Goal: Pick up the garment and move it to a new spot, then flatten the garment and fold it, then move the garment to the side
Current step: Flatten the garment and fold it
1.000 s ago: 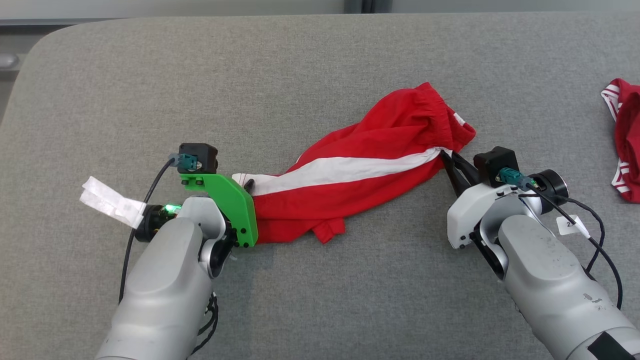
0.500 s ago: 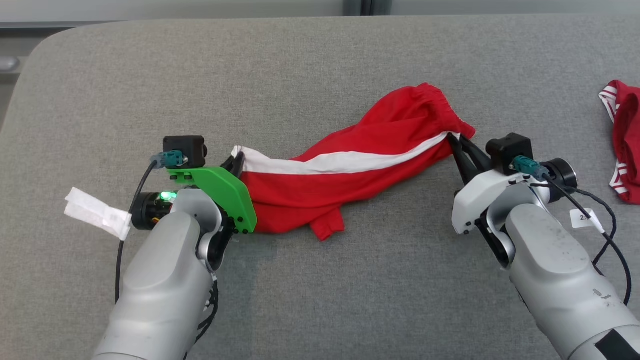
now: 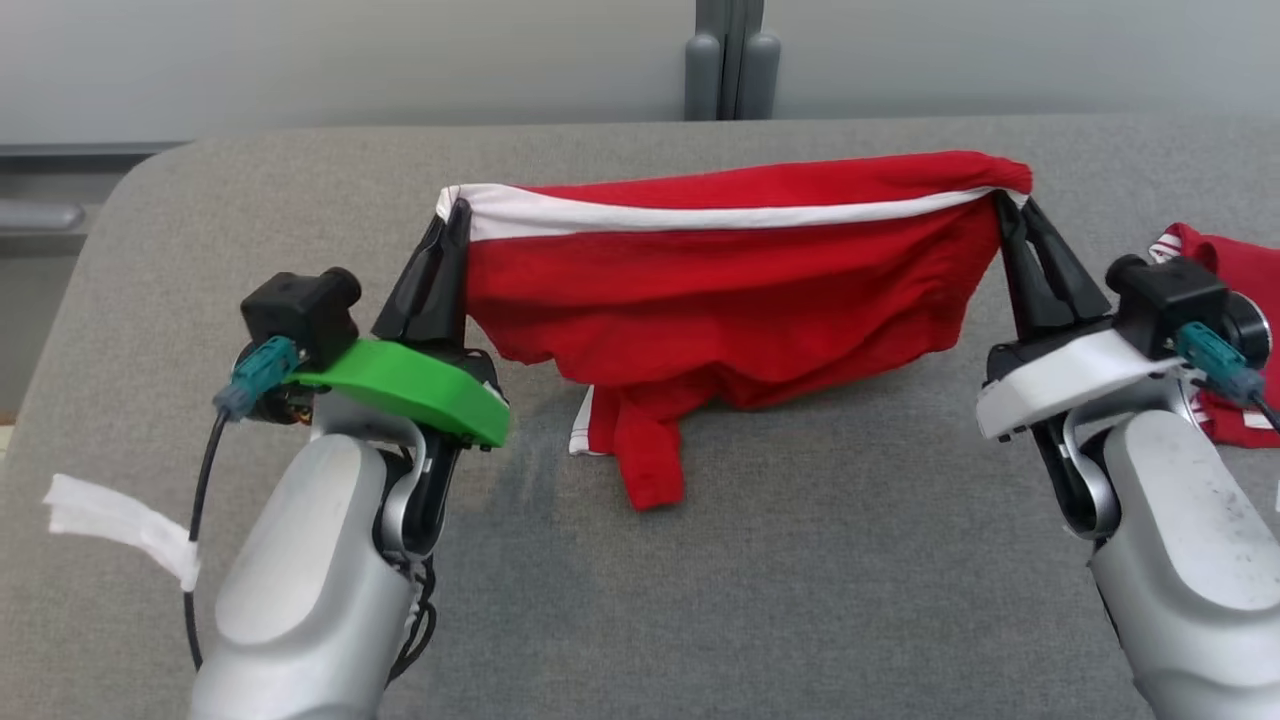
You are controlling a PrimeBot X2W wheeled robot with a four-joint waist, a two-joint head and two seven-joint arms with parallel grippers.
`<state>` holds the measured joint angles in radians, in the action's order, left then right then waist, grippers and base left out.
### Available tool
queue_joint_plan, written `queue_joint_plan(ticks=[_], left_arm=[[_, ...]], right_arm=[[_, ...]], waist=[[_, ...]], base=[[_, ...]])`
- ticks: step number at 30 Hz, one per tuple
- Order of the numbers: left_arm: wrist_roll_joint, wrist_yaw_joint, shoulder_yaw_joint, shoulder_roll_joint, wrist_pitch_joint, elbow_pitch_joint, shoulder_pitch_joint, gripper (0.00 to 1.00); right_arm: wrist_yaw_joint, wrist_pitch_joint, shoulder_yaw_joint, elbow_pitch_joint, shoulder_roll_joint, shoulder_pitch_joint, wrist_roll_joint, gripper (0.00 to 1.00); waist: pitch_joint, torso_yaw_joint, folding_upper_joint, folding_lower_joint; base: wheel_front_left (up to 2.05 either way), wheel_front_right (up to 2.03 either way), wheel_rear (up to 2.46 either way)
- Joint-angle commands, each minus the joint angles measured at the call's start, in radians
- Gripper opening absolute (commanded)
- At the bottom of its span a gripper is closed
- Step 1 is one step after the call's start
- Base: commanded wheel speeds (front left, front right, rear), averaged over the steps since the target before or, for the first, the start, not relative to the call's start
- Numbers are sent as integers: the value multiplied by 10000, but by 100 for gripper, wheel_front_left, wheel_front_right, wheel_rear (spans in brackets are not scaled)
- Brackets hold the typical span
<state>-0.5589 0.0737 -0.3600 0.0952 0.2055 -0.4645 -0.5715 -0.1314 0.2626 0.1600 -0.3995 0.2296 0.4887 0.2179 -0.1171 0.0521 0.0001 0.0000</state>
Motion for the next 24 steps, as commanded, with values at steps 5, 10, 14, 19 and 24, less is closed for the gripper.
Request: queue_joint_plan(ticks=[5, 10, 14, 19, 24], left_arm=[[211, -592, 198, 590, -47, 3093, 1229, 0], [515, -1236, 445, 1133, -455, 6014, 1966, 0], [811, -1615, 584, 1548, -956, 7981, 2144, 0], [1062, -1802, 610, 1956, -1792, 9295, 1807, 0], [921, -1612, 388, 2093, -2416, 9203, 1307, 0]], right_arm=[[18, -673, -542, 2863, -90, -1265, -97, 0], [18, -1605, -913, 5870, -146, -2228, -296, 0], [18, -2289, -1127, 7971, -185, -2722, -479, 0], [18, -2946, -1130, 9626, -182, -3058, -571, 0], [18, -3321, -866, 9640, -199, -3156, -508, 0]], waist=[[1075, -357, -1, 0], [1416, -682, -1, 0], [1499, -926, -1, 0], [1422, -1142, -1, 0], [1028, -1263, -1, 0]], base=[[0, 0, 0], [0, 0, 0], [0, 0, 0], [0, 0, 0], [0, 0, 0]])
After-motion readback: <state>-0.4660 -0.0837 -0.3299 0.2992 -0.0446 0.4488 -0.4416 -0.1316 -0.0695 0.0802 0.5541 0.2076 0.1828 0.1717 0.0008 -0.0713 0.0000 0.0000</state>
